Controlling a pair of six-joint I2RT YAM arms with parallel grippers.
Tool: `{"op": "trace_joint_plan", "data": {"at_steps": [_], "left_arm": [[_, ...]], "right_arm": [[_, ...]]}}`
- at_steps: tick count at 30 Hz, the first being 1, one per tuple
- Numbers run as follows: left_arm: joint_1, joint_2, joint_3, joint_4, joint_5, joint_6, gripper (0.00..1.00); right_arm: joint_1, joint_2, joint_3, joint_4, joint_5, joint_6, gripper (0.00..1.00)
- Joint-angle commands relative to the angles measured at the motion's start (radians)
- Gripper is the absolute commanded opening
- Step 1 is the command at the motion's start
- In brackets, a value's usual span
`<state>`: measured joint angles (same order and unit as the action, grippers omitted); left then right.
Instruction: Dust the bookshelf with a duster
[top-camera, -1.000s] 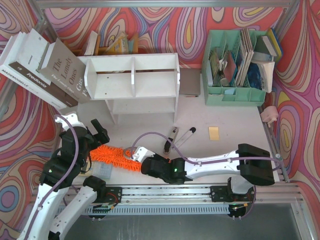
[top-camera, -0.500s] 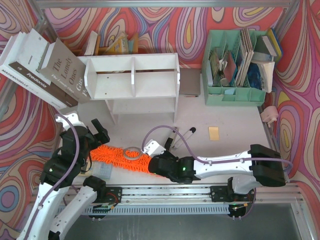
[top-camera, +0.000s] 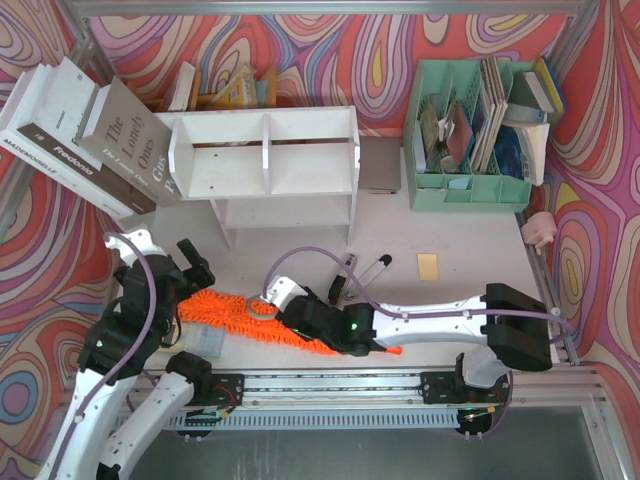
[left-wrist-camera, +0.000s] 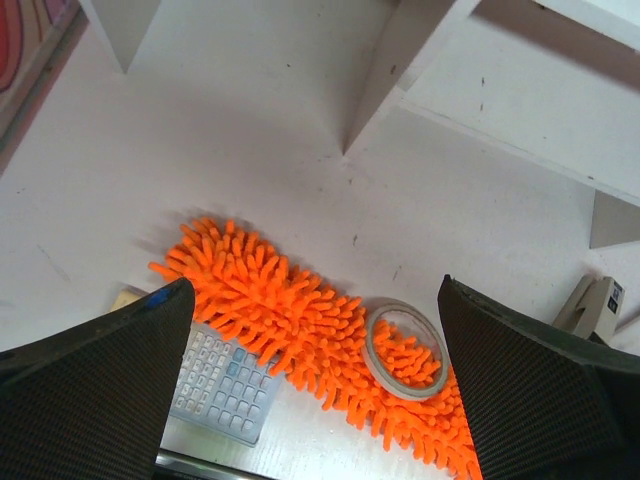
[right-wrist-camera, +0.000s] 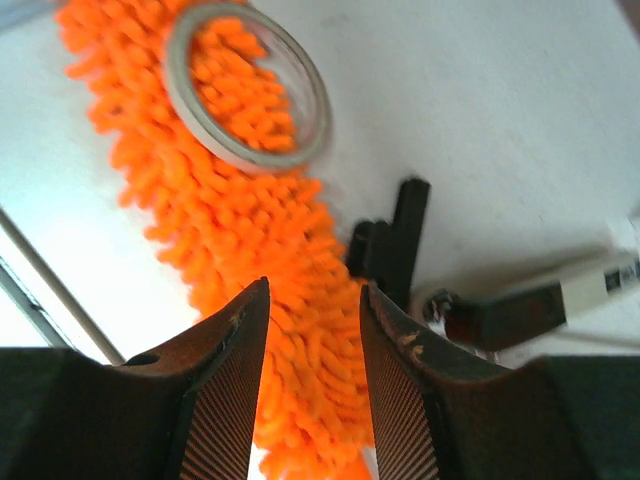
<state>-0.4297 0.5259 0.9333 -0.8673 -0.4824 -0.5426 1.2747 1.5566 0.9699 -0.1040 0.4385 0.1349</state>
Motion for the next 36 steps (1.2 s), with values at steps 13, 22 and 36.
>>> {"op": "trace_joint_plan", "data": {"at_steps": [13, 22, 36], "left_arm": [[-0.001, -0.082, -0.002, -0.075, -0.164, -0.058, 0.98], [-0.001, -0.091, -0.002, -0.078, -0.165, -0.06, 0.98], [-0.002, -0.1, -0.004, -0.075, -0.163, -0.059, 0.98]], "right_arm": [[-0.061, 0.281, 0.26, 0.103, -0.277, -0.193, 0.47], [-0.072, 0.37, 0.341, 0.104, -0.275, -0.213, 0.51], [-0.083, 0.432, 0.379, 0.088, -0.293, -0.209, 0.43]]}}
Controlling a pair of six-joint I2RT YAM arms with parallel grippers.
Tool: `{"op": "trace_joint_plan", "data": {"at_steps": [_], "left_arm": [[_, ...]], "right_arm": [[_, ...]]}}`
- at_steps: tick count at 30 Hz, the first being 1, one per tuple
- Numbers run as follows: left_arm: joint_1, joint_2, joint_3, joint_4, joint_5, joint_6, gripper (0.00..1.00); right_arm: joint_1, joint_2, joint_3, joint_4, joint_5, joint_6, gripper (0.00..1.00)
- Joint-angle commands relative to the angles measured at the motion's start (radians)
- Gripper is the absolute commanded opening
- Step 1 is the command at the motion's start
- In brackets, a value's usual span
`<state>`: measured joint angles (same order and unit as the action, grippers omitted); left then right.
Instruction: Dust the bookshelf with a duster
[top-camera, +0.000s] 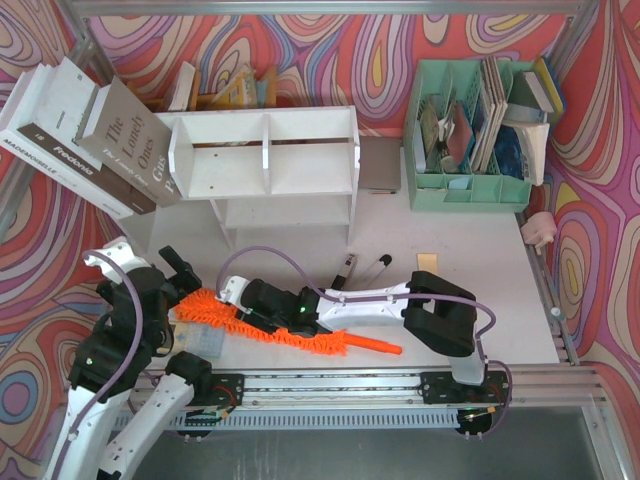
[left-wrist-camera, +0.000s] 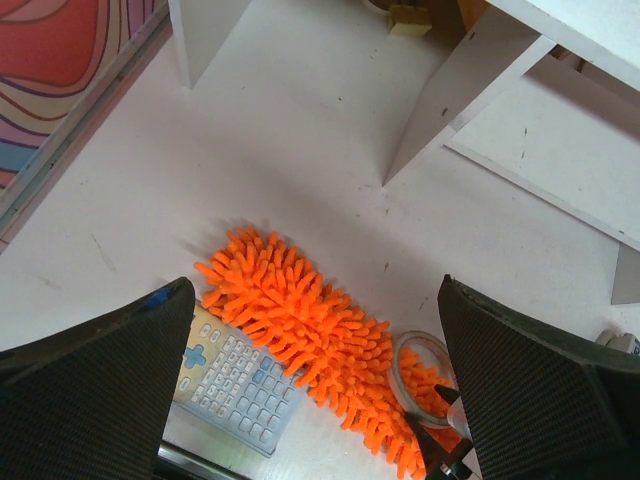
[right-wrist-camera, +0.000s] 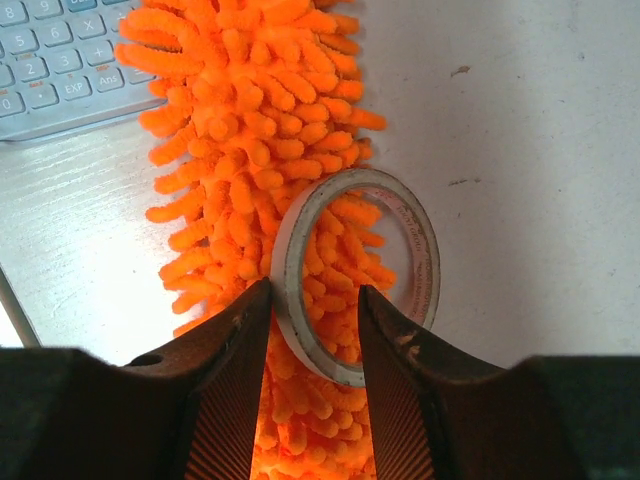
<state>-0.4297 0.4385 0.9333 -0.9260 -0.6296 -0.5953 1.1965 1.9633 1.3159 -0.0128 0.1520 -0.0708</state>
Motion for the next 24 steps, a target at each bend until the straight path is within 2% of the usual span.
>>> {"op": "trace_joint_plan", "data": {"at_steps": [1, 13, 24], "left_arm": [[-0.002, -0.013, -0.004, -0.016, -0.018, -0.006, 0.98], [-0.002, -0.009, -0.005, -0.019, -0.022, -0.008, 0.98], [-0.001, 0.001, -0.004, -0.018, -0.027, -0.009, 0.98]], "right_arm": [[-0.005, 0.026, 0.032, -0.003, -0.009, -0.001, 0.41], [-0.005, -0.015, 0.009, 0.009, 0.03, 0.012, 0.23], [-0.01, -0.11, -0.066, 0.049, 0.153, 0.051, 0.19]]}}
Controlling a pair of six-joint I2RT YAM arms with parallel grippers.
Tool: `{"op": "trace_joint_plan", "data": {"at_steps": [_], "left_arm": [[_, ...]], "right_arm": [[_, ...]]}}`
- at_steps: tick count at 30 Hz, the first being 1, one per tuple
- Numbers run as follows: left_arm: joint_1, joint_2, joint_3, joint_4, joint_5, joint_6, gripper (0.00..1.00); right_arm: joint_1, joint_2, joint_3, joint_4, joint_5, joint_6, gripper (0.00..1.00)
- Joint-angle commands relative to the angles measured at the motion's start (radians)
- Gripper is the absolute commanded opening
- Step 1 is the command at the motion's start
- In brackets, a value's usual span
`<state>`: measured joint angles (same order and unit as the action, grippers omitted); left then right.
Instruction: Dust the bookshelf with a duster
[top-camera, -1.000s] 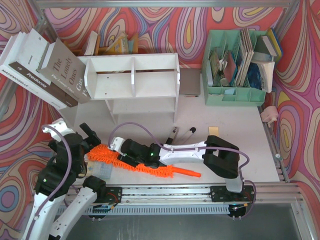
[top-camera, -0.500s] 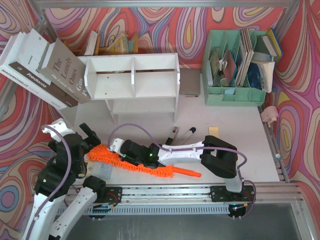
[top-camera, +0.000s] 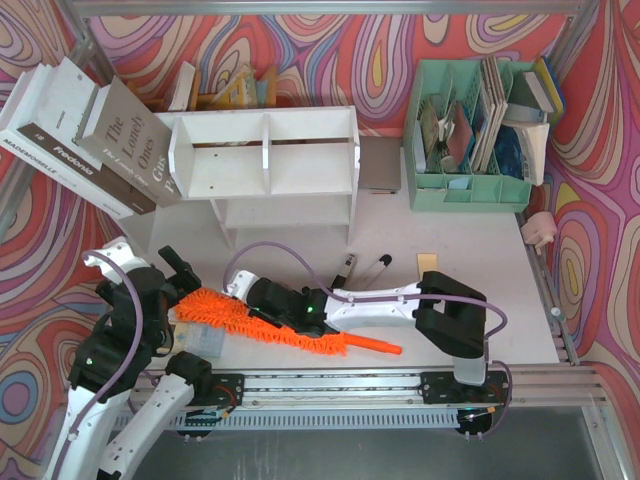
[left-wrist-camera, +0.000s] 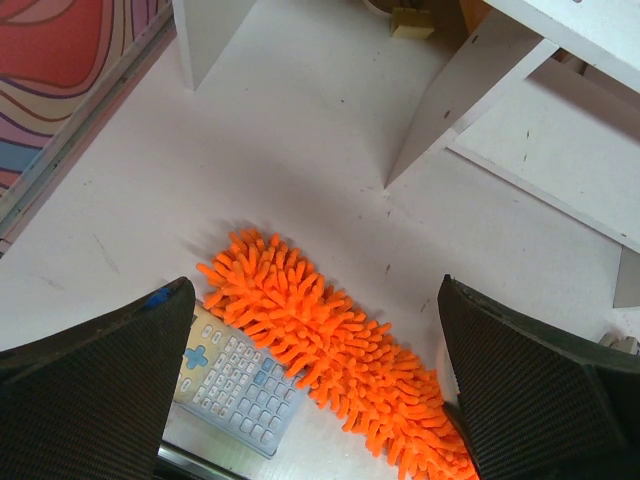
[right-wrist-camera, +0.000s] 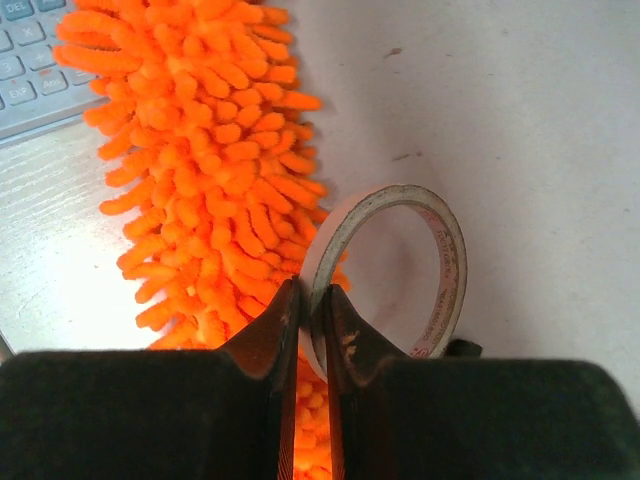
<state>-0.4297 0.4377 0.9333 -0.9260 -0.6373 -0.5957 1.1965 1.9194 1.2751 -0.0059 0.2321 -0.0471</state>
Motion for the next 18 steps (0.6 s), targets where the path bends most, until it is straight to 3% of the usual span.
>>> {"op": "trace_joint_plan", "data": {"at_steps": [1, 13, 18], "left_arm": [[-0.002, 0.005, -0.004, -0.019, -0.017, -0.009, 0.98], [-0.002, 0.026, -0.005, -0.022, -0.03, -0.013, 0.98], [-0.002, 0.043, 0.0, -0.036, -0.047, -0.027, 0.98]], "right_arm": [[-0.016, -0.07, -0.03, 0.042, 0.083, 0.036, 0.19], [-0.095, -0.07, -0.088, 0.077, 0.086, 0.052, 0.2], [-0.098, -0.083, -0.1, 0.08, 0.08, 0.03, 0.39]]}}
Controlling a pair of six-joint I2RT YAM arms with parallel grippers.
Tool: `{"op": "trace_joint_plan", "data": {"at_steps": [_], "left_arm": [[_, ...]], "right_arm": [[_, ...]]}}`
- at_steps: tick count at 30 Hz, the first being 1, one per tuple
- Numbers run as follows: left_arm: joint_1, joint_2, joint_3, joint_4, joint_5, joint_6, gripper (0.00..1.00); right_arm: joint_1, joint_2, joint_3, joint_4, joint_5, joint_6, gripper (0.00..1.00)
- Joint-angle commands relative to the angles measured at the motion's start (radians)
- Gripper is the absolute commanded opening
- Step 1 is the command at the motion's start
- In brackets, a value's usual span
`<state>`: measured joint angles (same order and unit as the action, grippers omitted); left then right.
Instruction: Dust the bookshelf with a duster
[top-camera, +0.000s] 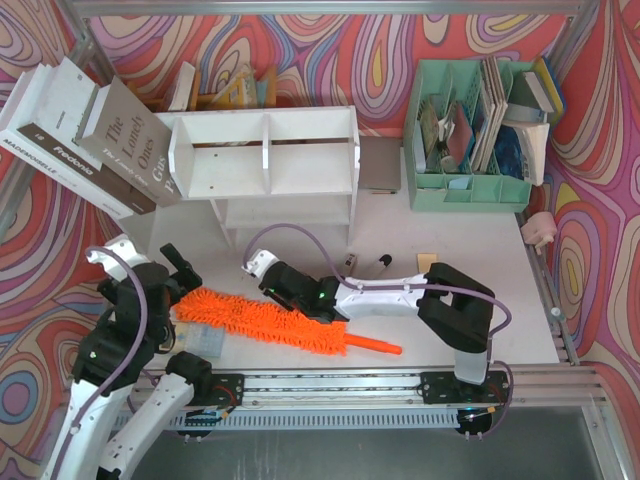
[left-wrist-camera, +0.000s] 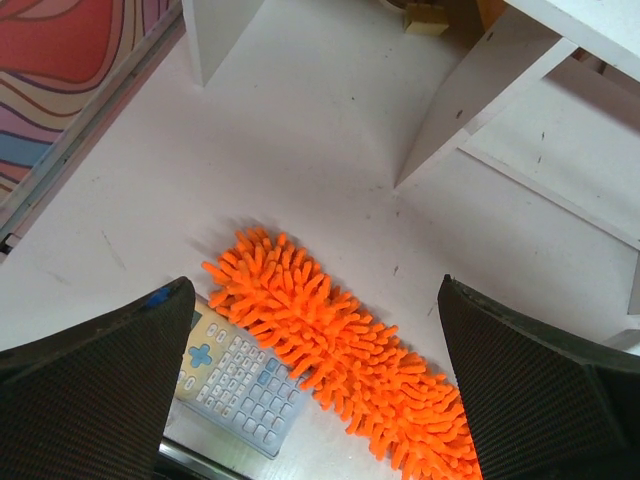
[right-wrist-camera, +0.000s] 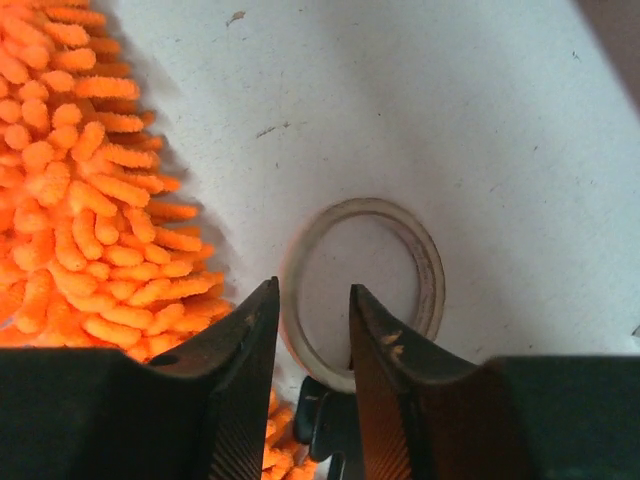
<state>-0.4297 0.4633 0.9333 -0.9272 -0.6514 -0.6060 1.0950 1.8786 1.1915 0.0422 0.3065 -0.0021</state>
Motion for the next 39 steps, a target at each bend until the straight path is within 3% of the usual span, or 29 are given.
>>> {"op": "trace_joint_plan", "data": {"at_steps": [1, 3, 11, 20, 33, 39], "left_arm": [[-0.002, 0.021, 0.001, -0.038, -0.037, -0.02, 0.98], [-0.001, 0.022, 0.0, -0.039, -0.038, -0.024, 0.98], [-0.002, 0.024, -0.009, -0.039, -0.071, -0.056, 0.98], [-0.003, -0.024, -0.024, -0.067, -0.161, -0.101, 0.98], [-0.003, -0.08, -0.03, -0.06, -0.115, -0.087, 0.98], [-0.002, -0.047, -0.018, -0.134, -0.133, -0.192, 0.98]], "right_arm": [[0.003, -0.053, -0.023, 0.034, -0.005, -0.024, 0.43], [0.003, -0.076, -0.045, 0.039, -0.038, -0.039, 0.52], [0.007, -0.22, -0.163, 0.068, -0.239, -0.047, 0.63], [0.045, -0.207, -0.226, 0.11, -0.311, -0.025, 0.78], [0.075, -0.08, -0.233, 0.152, -0.258, -0.072, 0.77], [0.08, -0.045, -0.231, 0.159, -0.264, -0.078, 0.72]]}}
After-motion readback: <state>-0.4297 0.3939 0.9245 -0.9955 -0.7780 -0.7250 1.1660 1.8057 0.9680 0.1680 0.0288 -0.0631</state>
